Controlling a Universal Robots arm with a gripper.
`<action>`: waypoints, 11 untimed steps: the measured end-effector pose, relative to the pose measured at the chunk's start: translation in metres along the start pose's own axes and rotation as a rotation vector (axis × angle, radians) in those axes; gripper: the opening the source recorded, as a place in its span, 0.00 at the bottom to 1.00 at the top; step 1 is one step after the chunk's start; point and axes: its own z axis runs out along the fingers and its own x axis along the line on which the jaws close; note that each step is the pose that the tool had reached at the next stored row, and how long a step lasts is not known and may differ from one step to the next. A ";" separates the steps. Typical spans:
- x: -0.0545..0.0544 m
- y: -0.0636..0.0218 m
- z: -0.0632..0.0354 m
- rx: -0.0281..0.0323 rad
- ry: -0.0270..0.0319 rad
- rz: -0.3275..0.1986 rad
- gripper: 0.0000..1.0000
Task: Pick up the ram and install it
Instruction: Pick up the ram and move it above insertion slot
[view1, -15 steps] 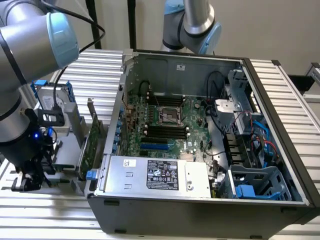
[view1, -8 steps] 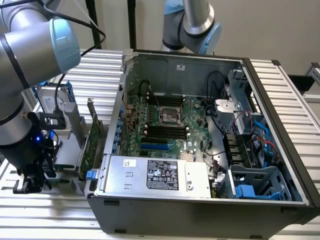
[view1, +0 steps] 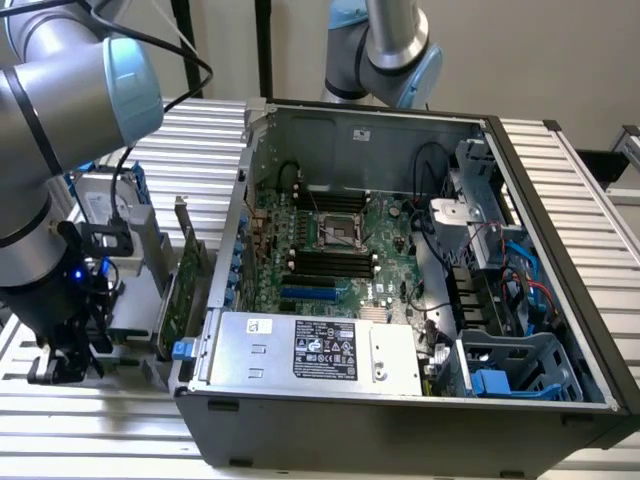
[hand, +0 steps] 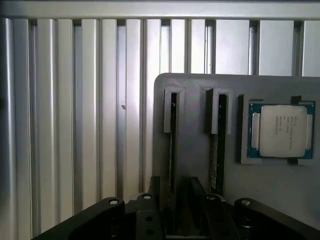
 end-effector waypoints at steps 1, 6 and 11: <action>0.000 0.0001 0.0000 -0.0003 0.0003 0.000 1.00; 0.000 0.0012 0.0002 -0.0004 0.0026 0.001 1.00; 0.000 0.0028 0.0007 -0.0005 0.0041 0.002 1.00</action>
